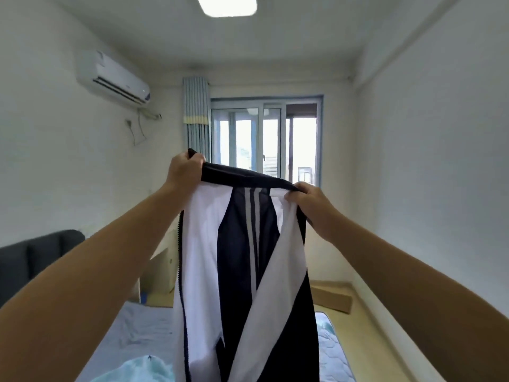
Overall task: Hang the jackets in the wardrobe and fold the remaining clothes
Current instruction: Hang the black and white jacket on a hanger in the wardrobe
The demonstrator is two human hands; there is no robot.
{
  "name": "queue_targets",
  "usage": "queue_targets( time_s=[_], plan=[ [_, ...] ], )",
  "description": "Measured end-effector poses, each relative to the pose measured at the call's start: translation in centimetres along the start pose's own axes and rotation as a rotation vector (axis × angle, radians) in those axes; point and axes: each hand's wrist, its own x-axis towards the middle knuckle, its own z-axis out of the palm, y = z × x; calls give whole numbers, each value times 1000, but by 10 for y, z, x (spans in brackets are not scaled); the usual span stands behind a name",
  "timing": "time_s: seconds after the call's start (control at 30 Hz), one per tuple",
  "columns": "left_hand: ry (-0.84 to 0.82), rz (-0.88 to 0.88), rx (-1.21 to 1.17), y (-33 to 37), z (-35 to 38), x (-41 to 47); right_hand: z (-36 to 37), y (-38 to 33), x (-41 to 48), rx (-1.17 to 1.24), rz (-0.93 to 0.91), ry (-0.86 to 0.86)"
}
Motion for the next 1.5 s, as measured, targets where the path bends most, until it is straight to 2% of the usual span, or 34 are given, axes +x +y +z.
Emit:
queue_targets(
  time_s=[0.07,0.13,0.37,0.53,0.73,0.87,0.93,1.03,1.07,1.13,1.2,1.27,1.37,1.4,1.47,1.5],
  plan=[
    [4,43,110,7,-6,10,-4,-17,3,95,90,-101],
    [8,89,218,14,-13,17,-10,-33,4,89,174,-226],
    [-39,223,372,40,-33,39,-24,-69,0,-249,259,-498],
    [-73,299,401,47,-33,46,-35,-81,1,-684,170,-533],
    [59,293,429,46,-12,48,-40,-75,-3,-813,340,-650],
    [217,187,407,35,-24,60,-57,-60,-2,-901,399,-605],
    [192,108,442,20,-34,64,-70,-49,-4,-935,400,-501],
    [88,61,473,1,-37,62,-91,-43,6,-1033,218,-271],
    [88,67,460,-1,-37,62,-97,-45,10,-1001,122,-147],
    [118,81,417,-1,-40,61,-108,-46,18,-790,-22,41],
    [134,90,423,-2,-43,58,-111,-45,18,-756,-33,-9],
    [136,103,473,-6,-45,55,-115,-41,19,-926,-17,-80],
    [228,143,458,-4,-44,53,-119,-49,27,-1015,-267,117],
    [245,155,451,-5,-44,54,-118,-52,27,-1086,-314,130],
    [203,195,504,-6,-43,53,-113,-53,21,-1326,-241,13],
    [184,235,532,-6,-41,52,-114,-50,20,-1374,-240,10]
  ],
)
